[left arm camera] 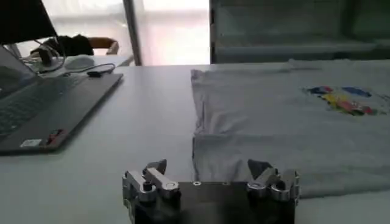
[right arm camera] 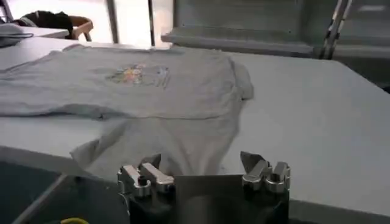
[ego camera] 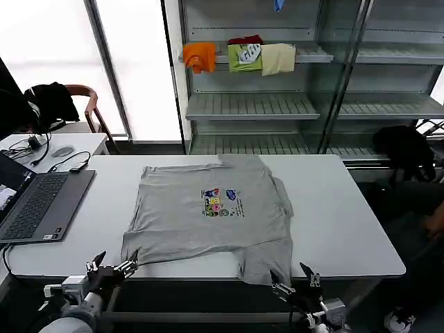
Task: Fold and organize the clothes.
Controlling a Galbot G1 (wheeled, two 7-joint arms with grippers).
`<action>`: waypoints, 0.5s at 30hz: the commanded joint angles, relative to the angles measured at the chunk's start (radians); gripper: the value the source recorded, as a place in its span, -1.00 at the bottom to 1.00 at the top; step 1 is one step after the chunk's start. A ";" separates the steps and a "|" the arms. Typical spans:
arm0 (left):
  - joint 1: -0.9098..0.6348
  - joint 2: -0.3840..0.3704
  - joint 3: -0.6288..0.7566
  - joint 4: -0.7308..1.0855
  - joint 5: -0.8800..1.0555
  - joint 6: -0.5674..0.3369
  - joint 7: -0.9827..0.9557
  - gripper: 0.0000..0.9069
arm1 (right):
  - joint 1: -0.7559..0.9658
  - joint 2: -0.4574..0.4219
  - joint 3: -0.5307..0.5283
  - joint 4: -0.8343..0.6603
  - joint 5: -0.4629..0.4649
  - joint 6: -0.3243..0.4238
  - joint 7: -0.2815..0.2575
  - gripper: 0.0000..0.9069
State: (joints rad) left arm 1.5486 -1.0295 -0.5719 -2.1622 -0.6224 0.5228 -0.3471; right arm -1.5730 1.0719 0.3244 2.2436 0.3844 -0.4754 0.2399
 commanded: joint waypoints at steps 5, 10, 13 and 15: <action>-0.006 -0.014 0.006 0.056 -0.036 -0.016 0.024 0.11 | 0.043 0.003 -0.029 -0.039 0.001 -0.018 -0.003 0.53; -0.001 -0.015 0.010 0.060 -0.034 -0.037 0.040 -0.96 | 0.045 0.004 -0.033 -0.051 0.003 -0.018 -0.003 -0.07; 0.003 -0.014 0.016 0.059 -0.028 -0.045 0.053 -0.96 | 0.044 0.001 -0.035 -0.044 0.005 -0.018 -0.005 -0.49; 0.003 -0.015 0.021 0.059 -0.020 -0.049 0.056 -0.96 | 0.049 0.003 -0.036 -0.043 0.005 -0.020 -0.005 -0.76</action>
State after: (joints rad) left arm 1.5504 -1.0429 -0.5580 -2.1168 -0.6429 0.4891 -0.3094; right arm -1.5365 1.0738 0.2945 2.2089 0.3874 -0.4854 0.2362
